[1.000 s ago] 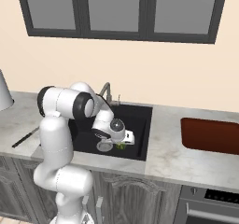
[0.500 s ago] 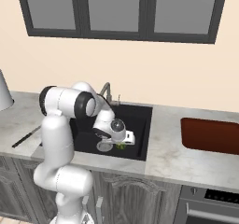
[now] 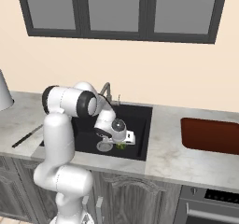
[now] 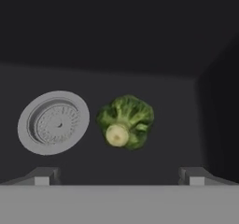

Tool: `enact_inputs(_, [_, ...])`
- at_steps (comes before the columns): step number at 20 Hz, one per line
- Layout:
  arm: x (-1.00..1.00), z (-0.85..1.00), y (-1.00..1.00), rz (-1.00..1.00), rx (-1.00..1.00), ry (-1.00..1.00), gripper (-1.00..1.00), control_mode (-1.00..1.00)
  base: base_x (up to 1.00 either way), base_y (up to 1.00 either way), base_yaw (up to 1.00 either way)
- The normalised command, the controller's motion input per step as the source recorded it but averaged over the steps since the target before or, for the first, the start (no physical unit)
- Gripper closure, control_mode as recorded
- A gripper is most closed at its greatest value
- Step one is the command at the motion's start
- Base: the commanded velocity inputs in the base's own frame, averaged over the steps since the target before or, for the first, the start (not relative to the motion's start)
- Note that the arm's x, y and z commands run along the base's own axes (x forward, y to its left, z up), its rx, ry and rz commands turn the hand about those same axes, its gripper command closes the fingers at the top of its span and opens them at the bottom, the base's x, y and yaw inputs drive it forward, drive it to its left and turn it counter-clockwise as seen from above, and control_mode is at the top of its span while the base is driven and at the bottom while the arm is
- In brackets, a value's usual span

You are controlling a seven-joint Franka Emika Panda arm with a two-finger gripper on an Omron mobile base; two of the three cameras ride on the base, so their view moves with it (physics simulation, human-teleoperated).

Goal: Pick up all produce items and place them in the sink. Turn on the sink faucet to wash them. Then turn the sink off and put them in the tray.

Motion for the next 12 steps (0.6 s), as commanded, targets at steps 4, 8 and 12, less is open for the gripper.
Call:
enact_inputs(4, [0.10,-0.10,0.00,0.00,0.00,0.00,-1.00,-1.00,0.00,0.00,0.00])
enact_inputs(8, [0.06,-0.14,0.00,0.00,0.00,0.00,-1.00,-1.00,0.00,0.00,0.00])
enact_inputs(12, [0.04,-0.15,0.00,0.00,0.00,0.00,-1.00,-1.00,0.00,0.00,0.00])
